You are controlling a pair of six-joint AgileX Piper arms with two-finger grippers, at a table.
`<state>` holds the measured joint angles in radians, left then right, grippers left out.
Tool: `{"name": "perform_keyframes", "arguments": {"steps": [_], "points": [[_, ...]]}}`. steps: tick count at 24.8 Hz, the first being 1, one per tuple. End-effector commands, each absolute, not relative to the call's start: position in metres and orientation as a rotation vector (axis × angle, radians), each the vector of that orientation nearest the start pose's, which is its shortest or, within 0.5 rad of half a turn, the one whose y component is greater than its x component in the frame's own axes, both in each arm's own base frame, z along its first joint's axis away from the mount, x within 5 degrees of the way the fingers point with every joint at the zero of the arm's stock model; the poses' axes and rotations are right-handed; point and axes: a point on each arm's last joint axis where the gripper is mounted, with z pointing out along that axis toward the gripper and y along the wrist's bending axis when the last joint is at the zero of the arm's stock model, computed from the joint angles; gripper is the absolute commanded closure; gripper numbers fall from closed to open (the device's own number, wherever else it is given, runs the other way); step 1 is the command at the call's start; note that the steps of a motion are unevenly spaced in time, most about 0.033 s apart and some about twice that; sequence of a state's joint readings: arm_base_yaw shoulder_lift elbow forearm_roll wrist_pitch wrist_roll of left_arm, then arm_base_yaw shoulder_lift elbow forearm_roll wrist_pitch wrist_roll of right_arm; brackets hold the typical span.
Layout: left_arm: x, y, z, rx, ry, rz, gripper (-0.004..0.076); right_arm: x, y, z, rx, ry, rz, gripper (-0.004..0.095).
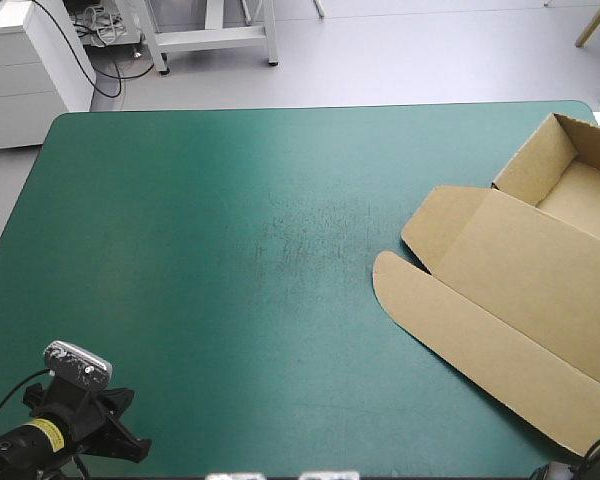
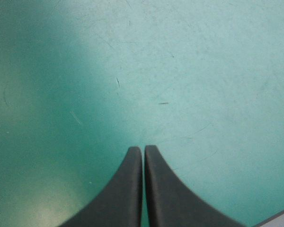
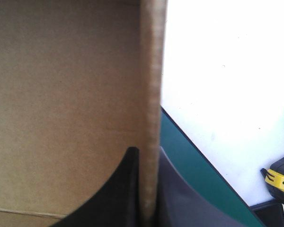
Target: Fold the box
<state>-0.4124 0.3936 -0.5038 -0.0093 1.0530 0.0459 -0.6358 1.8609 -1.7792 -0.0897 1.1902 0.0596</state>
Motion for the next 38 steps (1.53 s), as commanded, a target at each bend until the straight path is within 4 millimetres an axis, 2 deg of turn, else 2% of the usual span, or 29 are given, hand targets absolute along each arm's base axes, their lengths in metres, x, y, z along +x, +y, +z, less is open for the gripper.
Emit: {"name": "perform_keyframes", "arguments": {"steps": [1, 4, 8, 11, 14, 16, 18, 19, 20, 21, 25, 30, 38], "points": [[0.054, -0.025, 0.279, 0.525, 2.311, -0.204, 0.0731, 0.310, -0.242, 0.356, 0.906, 2.512, -0.306, 0.0831], [0.054, -0.025, 0.279, 0.520, 2.312, -0.203, 0.0731, 0.310, -0.241, 0.356, 0.907, 2.511, -0.297, 0.0647], [0.055, -0.024, 0.279, 0.421, 2.331, -0.217, 0.0731, 0.309, -0.240, 0.359, 0.902, 2.503, -0.301, 0.0466], [0.056, -0.022, 0.279, 0.293, 2.346, -0.238, 0.0731, 0.305, -0.237, 0.367, 0.869, 2.495, -0.305, 0.0466], [0.056, -0.024, 0.280, 0.154, 2.350, -0.308, 0.0731, 0.297, -0.220, 0.392, 0.723, 2.459, -0.242, 0.0466], [0.056, -0.026, 0.281, 0.133, 2.347, -0.350, 0.0731, 0.288, -0.206, 0.412, 0.697, 2.396, -0.187, 0.0532], [0.056, -0.028, 0.282, 0.126, 2.344, -0.388, 0.0731, 0.275, -0.190, 0.430, 0.672, 2.339, -0.143, 0.0691], [0.056, -0.029, 0.282, 0.121, 2.342, -0.412, 0.0731, 0.263, -0.176, 0.440, 0.638, 2.317, -0.132, 0.0834], [0.055, -0.030, 0.282, 0.119, 2.341, -0.426, 0.0731, 0.255, -0.168, 0.444, 0.620, 2.310, -0.125, 0.0891], [0.055, -0.031, 0.283, 0.115, 2.339, -0.445, 0.0731, 0.244, -0.152, 0.446, 0.583, 2.306, -0.099, 0.0920], [0.055, -0.032, 0.283, 0.113, 2.338, -0.458, 0.0731, 0.216, -0.116, 0.441, 0.506, 2.331, -0.088, 0.0920], [0.055, -0.032, 0.283, 0.113, 2.338, -0.458, 0.0731, 0.178, -0.068, 0.428, 0.332, 2.357, -0.107, 0.0924], [0.055, -0.032, 0.283, 0.113, 2.338, -0.458, 0.0731, 0.113, -0.018, 0.404, 0.068, 2.312, -0.090, 0.0924]]}}
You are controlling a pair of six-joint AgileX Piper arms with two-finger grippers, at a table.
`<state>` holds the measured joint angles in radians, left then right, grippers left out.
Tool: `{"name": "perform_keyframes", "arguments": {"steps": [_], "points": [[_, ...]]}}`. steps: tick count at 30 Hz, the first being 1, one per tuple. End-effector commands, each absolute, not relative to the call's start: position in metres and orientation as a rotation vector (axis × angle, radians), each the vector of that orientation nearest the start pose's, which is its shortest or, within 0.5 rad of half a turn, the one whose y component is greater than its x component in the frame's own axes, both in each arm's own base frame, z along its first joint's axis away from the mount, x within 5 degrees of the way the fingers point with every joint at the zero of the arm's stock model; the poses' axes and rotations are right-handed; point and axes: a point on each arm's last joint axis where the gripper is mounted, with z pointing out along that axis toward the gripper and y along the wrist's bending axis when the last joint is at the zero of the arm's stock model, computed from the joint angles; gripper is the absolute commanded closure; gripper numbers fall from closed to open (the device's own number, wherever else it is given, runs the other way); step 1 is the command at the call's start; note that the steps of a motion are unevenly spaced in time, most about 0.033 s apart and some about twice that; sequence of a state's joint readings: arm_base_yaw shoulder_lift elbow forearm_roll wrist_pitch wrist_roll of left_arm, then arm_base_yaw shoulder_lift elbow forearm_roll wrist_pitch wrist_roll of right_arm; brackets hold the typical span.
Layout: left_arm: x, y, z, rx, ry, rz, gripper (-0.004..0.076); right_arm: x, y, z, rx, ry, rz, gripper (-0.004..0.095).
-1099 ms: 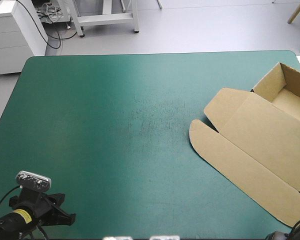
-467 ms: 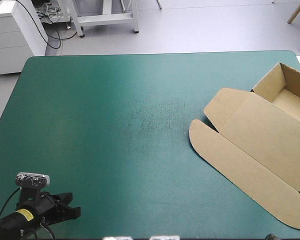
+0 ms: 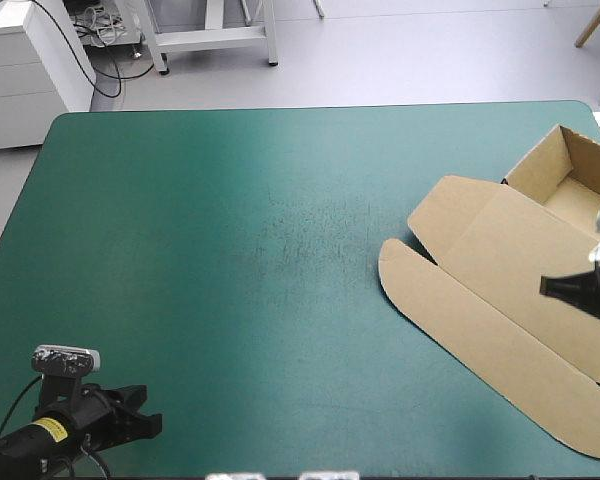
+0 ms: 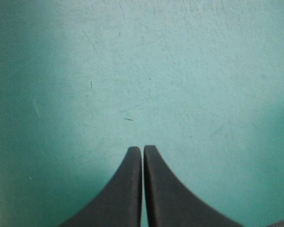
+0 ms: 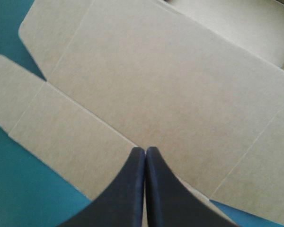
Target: Fold the box
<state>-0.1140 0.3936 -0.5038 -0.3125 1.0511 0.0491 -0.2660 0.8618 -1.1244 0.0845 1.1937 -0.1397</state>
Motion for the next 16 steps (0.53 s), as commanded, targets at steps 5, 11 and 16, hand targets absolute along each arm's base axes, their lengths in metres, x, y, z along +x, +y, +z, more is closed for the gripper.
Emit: {"name": "perform_keyframes", "arguments": {"steps": [5, 11, 16], "points": [[0.055, -0.032, 0.283, 0.113, 2.338, -0.458, 0.0731, 0.082, -0.005, 0.378, -0.018, 2.312, -0.046, 0.0924], [0.055, -0.032, 0.283, 0.113, 2.338, -0.458, 0.0731, 0.056, 0.001, 0.334, -0.016, 2.335, -0.015, 0.0924], [0.055, -0.032, 0.283, 0.113, 2.338, -0.458, 0.0731, 0.038, 0.003, 0.302, -0.054, 2.330, -0.033, 0.0924]]}}
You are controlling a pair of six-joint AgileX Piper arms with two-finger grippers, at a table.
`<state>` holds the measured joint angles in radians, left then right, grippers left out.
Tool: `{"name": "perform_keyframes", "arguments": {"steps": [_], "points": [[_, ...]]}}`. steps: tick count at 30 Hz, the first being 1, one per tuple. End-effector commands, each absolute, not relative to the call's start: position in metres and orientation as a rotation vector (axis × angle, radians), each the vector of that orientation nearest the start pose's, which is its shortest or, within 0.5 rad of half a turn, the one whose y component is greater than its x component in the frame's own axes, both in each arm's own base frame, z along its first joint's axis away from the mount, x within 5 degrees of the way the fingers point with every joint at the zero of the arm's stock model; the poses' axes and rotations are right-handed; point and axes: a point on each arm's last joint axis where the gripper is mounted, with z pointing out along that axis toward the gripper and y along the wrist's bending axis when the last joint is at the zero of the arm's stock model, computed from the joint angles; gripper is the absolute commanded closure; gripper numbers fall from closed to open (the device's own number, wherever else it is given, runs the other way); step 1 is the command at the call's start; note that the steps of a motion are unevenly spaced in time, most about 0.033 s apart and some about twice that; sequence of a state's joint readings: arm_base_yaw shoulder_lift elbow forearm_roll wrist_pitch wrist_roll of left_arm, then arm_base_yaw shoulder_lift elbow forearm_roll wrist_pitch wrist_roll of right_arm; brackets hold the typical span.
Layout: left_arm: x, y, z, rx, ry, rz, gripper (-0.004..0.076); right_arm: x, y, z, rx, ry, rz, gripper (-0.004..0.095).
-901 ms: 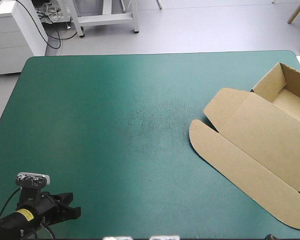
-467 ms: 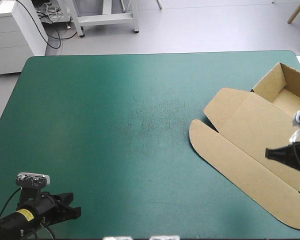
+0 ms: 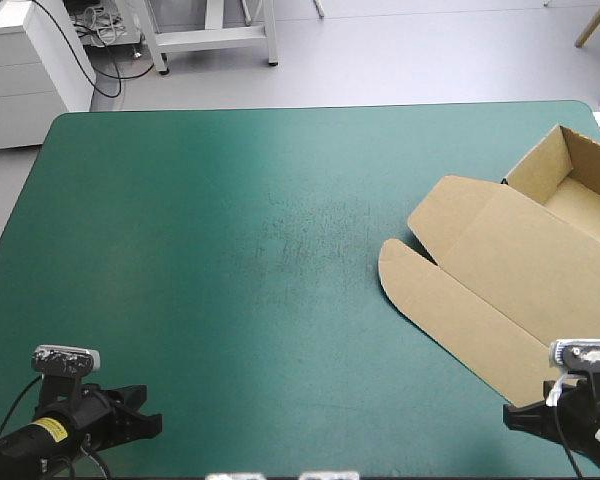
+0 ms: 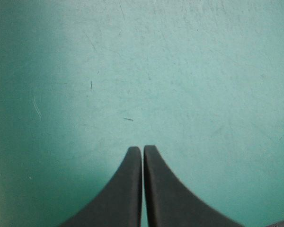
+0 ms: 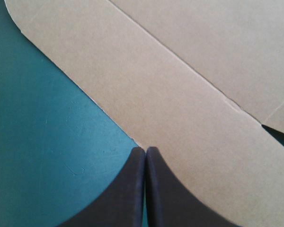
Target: Fold the box
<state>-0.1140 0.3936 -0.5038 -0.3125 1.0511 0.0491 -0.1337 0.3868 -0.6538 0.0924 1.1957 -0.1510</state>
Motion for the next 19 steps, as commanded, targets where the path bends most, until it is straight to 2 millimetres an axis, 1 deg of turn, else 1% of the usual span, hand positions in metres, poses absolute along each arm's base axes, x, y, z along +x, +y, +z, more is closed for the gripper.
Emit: {"name": "perform_keyframes", "arguments": {"steps": [1, 3, 6, 14, 19], "points": [[0.055, -0.032, 0.283, 0.113, 2.338, -0.458, 0.0731, 0.035, 0.003, 0.298, -0.057, 2.326, -0.034, 0.0924], [0.055, -0.032, 0.283, 0.113, 2.338, -0.458, 0.0731, 0.028, 0.004, 0.290, -0.057, 2.302, -0.039, 0.0924], [0.055, -0.032, 0.283, 0.113, 2.338, -0.458, 0.0731, 0.016, 0.006, 0.284, -0.057, 2.220, -0.053, 0.0924], [0.055, -0.032, 0.283, 0.105, 2.340, -0.464, 0.0731, -0.016, 0.010, 0.284, -0.063, 2.015, -0.087, 0.0924], [0.054, -0.033, 0.283, 0.137, 2.340, -0.468, 0.0731, -0.014, 0.009, 0.285, -0.061, 2.013, -0.095, 0.0924]]}}
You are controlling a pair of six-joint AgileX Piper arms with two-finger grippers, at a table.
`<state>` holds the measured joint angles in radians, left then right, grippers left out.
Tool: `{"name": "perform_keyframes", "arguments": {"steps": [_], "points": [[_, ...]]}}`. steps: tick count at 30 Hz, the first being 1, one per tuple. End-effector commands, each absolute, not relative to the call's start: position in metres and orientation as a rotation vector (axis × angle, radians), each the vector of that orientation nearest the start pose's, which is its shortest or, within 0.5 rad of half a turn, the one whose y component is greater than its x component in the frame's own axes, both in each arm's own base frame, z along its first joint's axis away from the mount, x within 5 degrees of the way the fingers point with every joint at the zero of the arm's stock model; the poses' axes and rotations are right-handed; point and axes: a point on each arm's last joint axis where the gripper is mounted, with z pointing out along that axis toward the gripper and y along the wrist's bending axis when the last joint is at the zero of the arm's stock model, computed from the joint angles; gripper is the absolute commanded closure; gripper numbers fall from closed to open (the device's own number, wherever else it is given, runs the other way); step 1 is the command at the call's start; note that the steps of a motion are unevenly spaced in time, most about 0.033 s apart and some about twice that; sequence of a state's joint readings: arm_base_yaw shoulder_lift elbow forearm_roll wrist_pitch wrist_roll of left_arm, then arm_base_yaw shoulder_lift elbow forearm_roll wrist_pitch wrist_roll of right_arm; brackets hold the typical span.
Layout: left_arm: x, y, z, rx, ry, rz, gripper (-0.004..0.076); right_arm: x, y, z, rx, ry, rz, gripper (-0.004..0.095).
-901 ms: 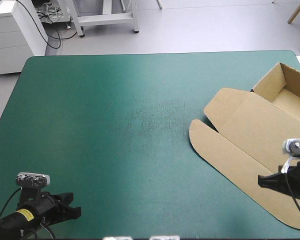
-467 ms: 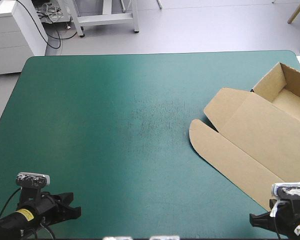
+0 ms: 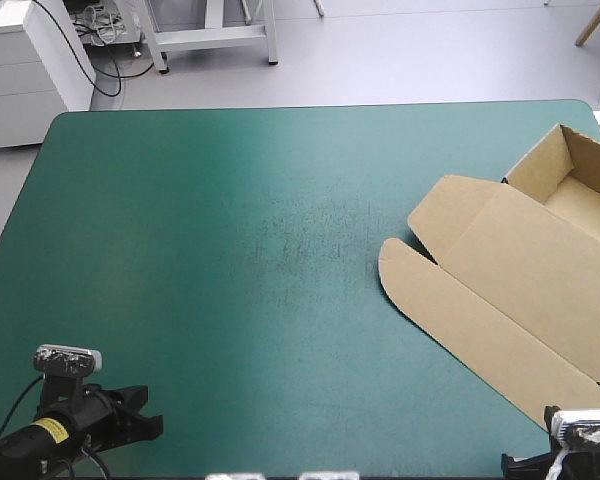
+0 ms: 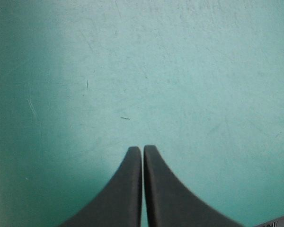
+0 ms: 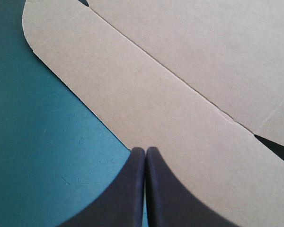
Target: Fold the box
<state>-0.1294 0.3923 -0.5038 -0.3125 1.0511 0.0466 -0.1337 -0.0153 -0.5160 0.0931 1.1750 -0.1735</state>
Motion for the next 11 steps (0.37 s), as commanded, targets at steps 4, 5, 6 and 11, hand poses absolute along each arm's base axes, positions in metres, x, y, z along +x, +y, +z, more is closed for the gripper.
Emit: {"name": "perform_keyframes", "arguments": {"steps": [4, 5, 6, 11], "points": [[0.0544, -0.0334, 0.2830, 0.135, 2.337, -0.474, 0.0731, -0.0139, 0.0092, 0.2847, -0.056, 2.010, -0.092, 0.0924], [0.0544, -0.0334, 0.2830, 0.135, 2.337, -0.474, 0.0731, -0.0139, 0.0092, 0.2847, -0.056, 2.010, -0.092, 0.0924], [0.0544, -0.0334, 0.2830, 0.135, 2.337, -0.474, 0.0731, -0.0139, 0.0092, 0.2847, -0.056, 2.010, -0.092, 0.0924], [0.0544, -0.0334, 0.2830, 0.135, 2.337, -0.474, 0.0731, -0.0139, 0.0092, 0.2847, -0.056, 2.010, -0.092, 0.0924]]}}
